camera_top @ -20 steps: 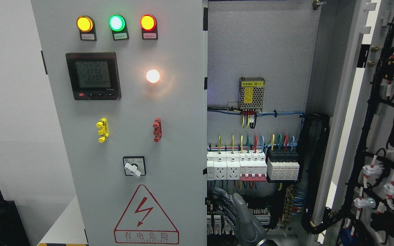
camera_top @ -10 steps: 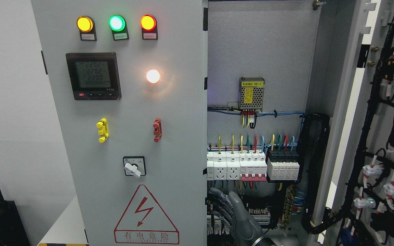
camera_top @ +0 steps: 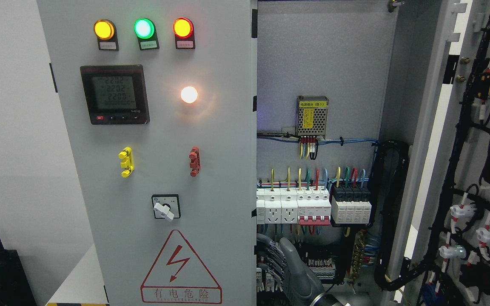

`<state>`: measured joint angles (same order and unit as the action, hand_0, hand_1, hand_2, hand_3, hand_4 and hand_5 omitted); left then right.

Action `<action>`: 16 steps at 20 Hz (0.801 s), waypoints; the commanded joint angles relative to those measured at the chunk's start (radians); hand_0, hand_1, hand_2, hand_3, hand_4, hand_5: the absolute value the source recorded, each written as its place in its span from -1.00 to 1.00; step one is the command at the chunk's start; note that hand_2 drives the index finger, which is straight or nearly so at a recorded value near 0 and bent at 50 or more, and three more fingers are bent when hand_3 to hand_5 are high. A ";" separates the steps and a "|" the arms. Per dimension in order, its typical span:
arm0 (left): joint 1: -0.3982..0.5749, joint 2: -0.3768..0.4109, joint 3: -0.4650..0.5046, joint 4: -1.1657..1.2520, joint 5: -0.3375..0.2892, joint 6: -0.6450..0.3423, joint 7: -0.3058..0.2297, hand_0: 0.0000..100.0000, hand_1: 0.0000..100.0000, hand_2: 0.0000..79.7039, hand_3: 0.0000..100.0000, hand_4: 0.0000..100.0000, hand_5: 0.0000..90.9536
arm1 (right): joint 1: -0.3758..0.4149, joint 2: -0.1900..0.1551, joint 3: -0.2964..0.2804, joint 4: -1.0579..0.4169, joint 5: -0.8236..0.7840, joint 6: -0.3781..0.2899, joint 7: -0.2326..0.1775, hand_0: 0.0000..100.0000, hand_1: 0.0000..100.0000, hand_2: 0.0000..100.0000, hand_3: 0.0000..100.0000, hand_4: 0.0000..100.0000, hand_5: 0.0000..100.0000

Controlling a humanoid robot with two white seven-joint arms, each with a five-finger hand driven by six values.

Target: Open door with both hands

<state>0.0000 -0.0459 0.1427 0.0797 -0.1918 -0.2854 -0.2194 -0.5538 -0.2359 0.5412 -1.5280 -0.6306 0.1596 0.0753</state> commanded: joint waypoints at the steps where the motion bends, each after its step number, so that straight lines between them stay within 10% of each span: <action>1: -0.014 0.001 0.000 0.000 0.000 -0.001 0.000 -1.00 -1.00 -1.00 -1.00 -0.94 -1.00 | -0.020 -0.008 0.020 0.015 -0.004 -0.002 0.009 -1.00 -1.00 -1.00 -1.00 -1.00 -1.00; 16: -0.014 0.000 0.000 0.000 0.000 -0.001 0.000 -1.00 -1.00 -1.00 -1.00 -0.93 -1.00 | -0.046 -0.019 0.019 0.065 -0.006 -0.003 0.067 -1.00 -1.00 -1.00 -1.00 -1.00 -1.00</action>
<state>0.0000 -0.0458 0.1427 0.0797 -0.1918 -0.2824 -0.2194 -0.5961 -0.2432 0.5557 -1.4885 -0.6350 0.1531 0.1299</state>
